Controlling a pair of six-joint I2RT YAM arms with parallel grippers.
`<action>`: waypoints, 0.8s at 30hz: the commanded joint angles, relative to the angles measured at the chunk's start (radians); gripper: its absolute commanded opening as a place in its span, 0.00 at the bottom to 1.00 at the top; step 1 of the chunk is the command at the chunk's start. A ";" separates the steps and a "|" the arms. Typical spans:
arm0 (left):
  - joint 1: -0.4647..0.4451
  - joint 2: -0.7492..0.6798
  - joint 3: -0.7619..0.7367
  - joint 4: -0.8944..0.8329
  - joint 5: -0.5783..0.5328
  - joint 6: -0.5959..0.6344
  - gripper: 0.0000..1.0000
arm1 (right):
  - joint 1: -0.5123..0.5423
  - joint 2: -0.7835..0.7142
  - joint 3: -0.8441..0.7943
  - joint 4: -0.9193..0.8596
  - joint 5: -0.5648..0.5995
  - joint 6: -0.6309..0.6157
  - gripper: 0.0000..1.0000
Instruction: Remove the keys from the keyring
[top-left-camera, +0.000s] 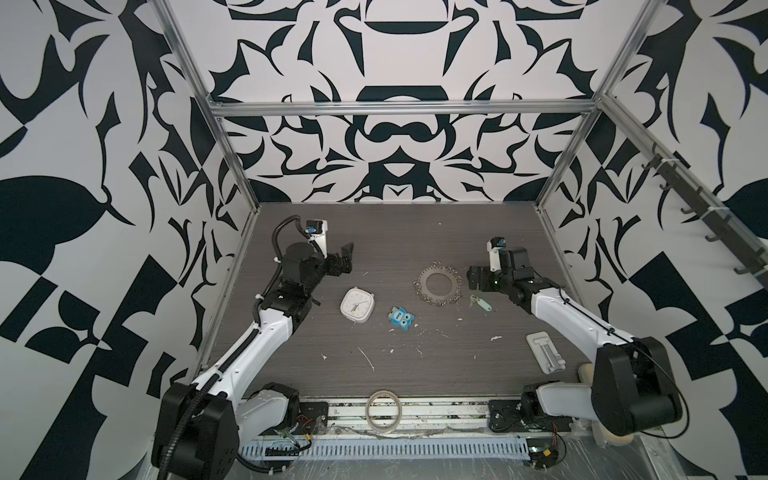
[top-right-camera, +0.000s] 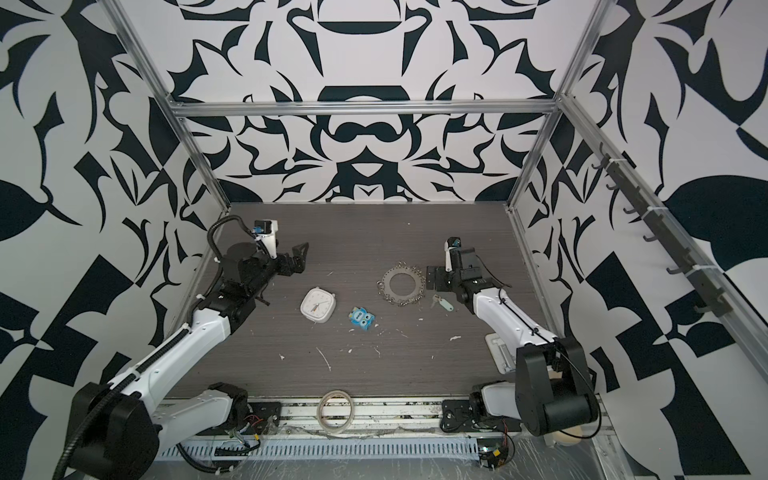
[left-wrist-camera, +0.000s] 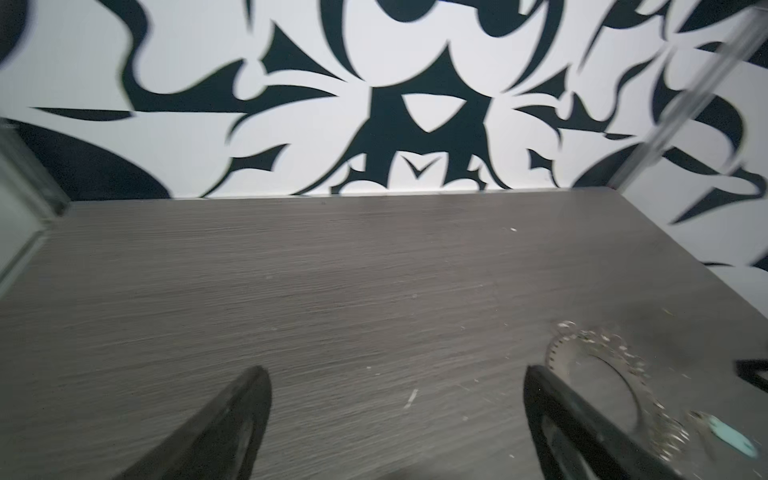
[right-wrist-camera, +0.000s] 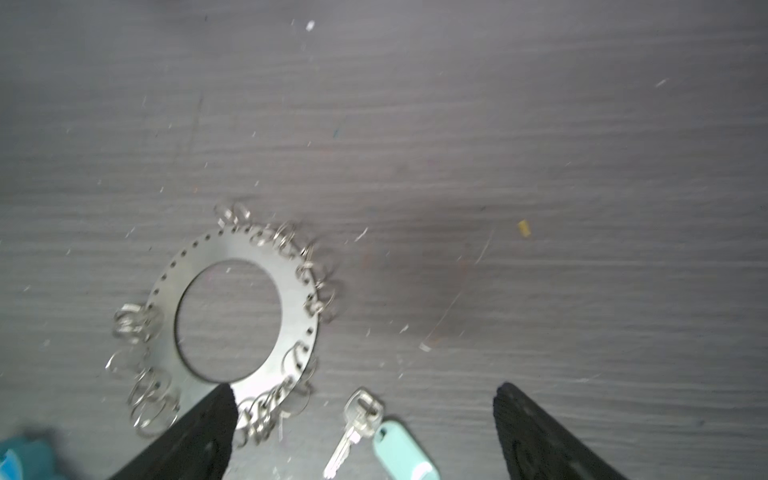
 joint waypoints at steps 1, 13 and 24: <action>0.058 -0.057 -0.059 0.102 -0.196 0.019 0.99 | -0.027 0.022 -0.039 0.192 0.112 -0.046 0.99; 0.280 0.001 -0.247 0.288 -0.167 0.050 0.99 | -0.048 0.150 -0.399 0.970 0.209 -0.191 1.00; 0.281 0.353 -0.487 0.925 -0.118 0.114 0.99 | -0.050 0.229 -0.412 1.047 0.158 -0.200 1.00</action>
